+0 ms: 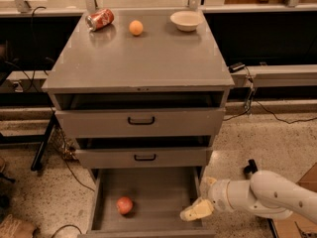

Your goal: Pick apple from bottom drawer and place on counter

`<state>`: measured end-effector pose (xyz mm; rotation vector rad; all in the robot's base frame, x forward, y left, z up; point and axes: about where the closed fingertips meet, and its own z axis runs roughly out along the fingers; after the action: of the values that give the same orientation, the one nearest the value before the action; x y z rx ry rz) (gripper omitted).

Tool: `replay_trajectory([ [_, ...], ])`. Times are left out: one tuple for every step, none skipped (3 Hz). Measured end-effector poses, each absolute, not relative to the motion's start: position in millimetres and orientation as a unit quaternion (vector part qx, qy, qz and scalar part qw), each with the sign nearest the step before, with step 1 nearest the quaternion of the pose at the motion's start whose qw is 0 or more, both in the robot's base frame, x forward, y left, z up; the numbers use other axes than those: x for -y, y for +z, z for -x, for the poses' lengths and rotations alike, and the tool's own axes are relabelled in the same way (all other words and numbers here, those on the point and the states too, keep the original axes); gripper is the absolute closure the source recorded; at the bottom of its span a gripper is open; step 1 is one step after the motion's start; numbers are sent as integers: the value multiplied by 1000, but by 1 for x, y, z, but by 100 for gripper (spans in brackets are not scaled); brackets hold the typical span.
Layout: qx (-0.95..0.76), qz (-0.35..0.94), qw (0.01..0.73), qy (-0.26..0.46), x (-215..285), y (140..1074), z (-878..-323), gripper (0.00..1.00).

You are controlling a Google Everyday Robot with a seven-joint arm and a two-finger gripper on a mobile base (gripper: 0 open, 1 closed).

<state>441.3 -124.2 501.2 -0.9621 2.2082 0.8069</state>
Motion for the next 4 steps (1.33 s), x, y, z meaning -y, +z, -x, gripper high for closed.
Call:
replay_trajectory([
  [-824,384,293,296,113,459,-448,0],
  [-803,420,297,301,89,409,-464,0],
  [-781,449,300,315,54,347,-478,0],
  [-762,468,299,333,10,280,-486,0],
])
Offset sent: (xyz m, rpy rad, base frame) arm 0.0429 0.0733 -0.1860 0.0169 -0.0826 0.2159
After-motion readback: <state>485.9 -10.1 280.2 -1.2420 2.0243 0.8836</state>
